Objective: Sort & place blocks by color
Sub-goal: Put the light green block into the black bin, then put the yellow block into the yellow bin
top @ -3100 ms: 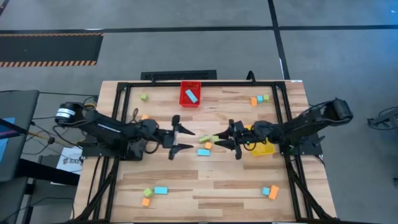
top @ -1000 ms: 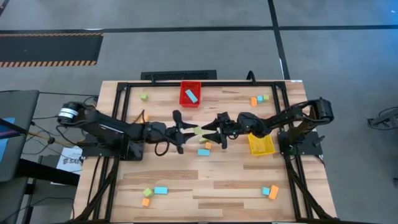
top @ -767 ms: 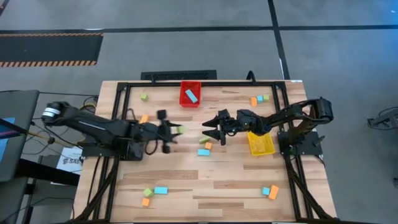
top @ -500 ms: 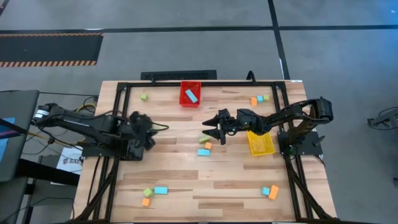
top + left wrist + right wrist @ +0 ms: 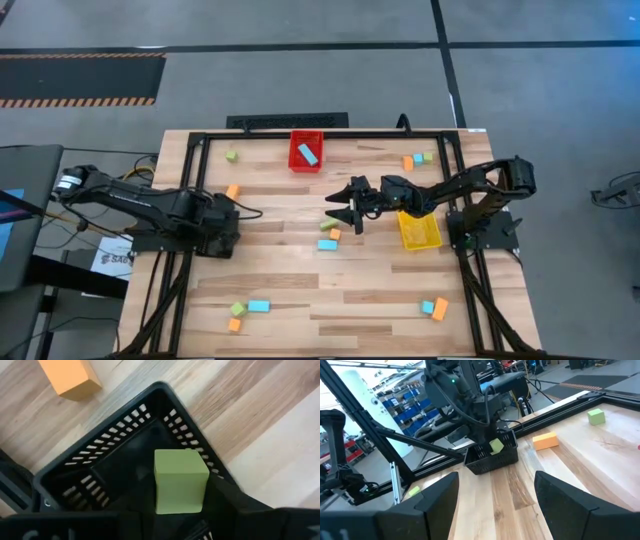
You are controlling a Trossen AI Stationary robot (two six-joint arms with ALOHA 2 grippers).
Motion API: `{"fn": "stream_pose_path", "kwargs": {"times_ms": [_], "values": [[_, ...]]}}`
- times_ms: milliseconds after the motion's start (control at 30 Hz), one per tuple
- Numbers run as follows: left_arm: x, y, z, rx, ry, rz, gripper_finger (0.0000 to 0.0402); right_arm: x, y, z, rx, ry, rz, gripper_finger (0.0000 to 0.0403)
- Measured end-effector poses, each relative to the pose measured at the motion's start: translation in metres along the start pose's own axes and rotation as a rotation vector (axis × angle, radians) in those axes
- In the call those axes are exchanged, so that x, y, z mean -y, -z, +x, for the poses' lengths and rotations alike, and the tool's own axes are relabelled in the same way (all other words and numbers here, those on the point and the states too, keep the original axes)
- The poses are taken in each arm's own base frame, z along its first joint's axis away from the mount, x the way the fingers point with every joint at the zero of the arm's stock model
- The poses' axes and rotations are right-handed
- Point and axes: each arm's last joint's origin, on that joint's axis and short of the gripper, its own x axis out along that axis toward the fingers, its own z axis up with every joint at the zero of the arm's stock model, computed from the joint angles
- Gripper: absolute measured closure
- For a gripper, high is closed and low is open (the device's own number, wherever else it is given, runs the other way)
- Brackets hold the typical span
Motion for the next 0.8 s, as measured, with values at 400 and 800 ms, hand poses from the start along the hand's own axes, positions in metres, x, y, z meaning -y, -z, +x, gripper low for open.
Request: {"fn": "stream_pose_path", "kwargs": {"times_ms": [400, 800], "values": [[-0.0014, -0.0015, 0.0006, 0.004, -0.014, -0.015, 0.0271, 0.0011, 0.0022, -0.0001, -0.023, 0.01, 0.002, 0.0121], [-0.0039, -0.0057, 0.0003, -0.036, 0.008, 0.042, 0.0173, 0.0016, 0.0034, -0.0001, -0.034, 0.015, 0.003, 0.0121]]}}
